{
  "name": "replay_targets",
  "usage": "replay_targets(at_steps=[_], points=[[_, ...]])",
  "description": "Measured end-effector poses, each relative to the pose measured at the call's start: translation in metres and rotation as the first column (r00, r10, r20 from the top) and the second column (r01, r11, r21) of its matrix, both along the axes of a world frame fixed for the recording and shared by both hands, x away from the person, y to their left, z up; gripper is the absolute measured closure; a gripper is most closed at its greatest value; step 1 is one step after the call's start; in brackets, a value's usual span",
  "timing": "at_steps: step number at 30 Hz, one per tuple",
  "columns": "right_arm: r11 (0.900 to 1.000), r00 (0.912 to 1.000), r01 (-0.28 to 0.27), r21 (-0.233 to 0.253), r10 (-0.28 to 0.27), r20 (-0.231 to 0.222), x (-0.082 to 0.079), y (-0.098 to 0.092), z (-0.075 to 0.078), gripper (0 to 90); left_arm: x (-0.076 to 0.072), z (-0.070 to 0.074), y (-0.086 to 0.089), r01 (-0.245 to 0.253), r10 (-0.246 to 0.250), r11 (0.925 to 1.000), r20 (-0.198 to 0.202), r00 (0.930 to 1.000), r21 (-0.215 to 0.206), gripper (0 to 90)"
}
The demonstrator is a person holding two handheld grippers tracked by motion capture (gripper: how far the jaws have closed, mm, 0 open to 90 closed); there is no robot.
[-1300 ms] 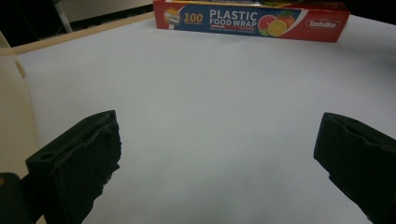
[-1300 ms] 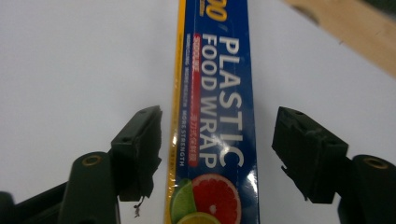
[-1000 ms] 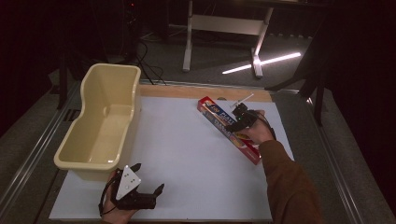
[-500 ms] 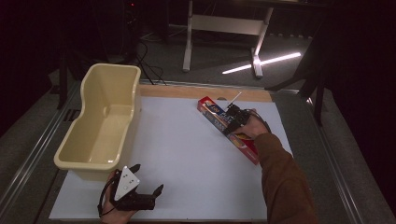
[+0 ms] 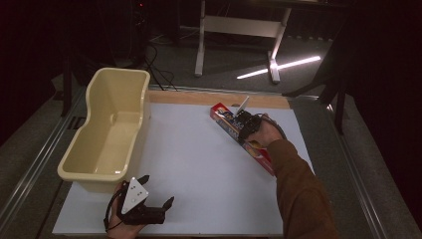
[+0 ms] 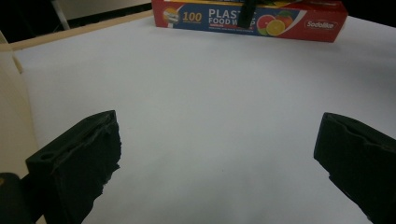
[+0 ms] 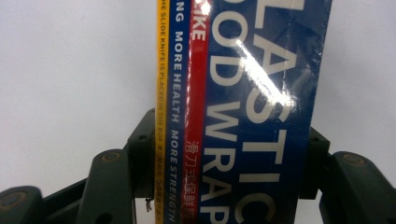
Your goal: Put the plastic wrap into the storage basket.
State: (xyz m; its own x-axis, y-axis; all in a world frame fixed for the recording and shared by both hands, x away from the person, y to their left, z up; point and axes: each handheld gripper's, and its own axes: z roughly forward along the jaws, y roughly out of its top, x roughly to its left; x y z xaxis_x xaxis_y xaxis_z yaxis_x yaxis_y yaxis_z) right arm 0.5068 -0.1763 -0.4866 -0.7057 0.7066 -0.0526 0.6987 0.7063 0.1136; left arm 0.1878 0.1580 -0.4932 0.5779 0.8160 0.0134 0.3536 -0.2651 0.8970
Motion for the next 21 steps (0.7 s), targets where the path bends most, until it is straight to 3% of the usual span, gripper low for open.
replay_targets(at_steps=[4, 12, 16, 21], points=[[0.998, 0.9975, 0.068, 0.008, -0.068, -0.017, -0.001, -0.001, 0.004, 41.9, 0.0, 0.0, 0.0, -0.001, 0.001, 1.0, 0.001, 1.0, 0.002, 1.0], [0.99, 0.9922, 0.124, 0.069, -0.123, -0.017, -0.005, -0.008, 0.017, 41.9, 0.001, 0.0, -0.002, 0.003, -0.003, 1.0, -0.001, 1.0, 0.006, 1.0], [0.977, 0.985, 0.172, 0.13, -0.169, -0.031, -0.009, -0.009, 0.025, 41.9, 0.0, 0.0, -0.002, 0.004, -0.004, 1.0, 0.001, 1.0, 0.007, 1.0], [0.963, 0.9825, 0.186, 0.197, -0.184, -0.029, -0.013, -0.005, 0.035, 42.0, 0.0, 0.0, -0.002, 0.004, -0.004, 1.0, 0.001, 1.0, 0.009, 1.0]])
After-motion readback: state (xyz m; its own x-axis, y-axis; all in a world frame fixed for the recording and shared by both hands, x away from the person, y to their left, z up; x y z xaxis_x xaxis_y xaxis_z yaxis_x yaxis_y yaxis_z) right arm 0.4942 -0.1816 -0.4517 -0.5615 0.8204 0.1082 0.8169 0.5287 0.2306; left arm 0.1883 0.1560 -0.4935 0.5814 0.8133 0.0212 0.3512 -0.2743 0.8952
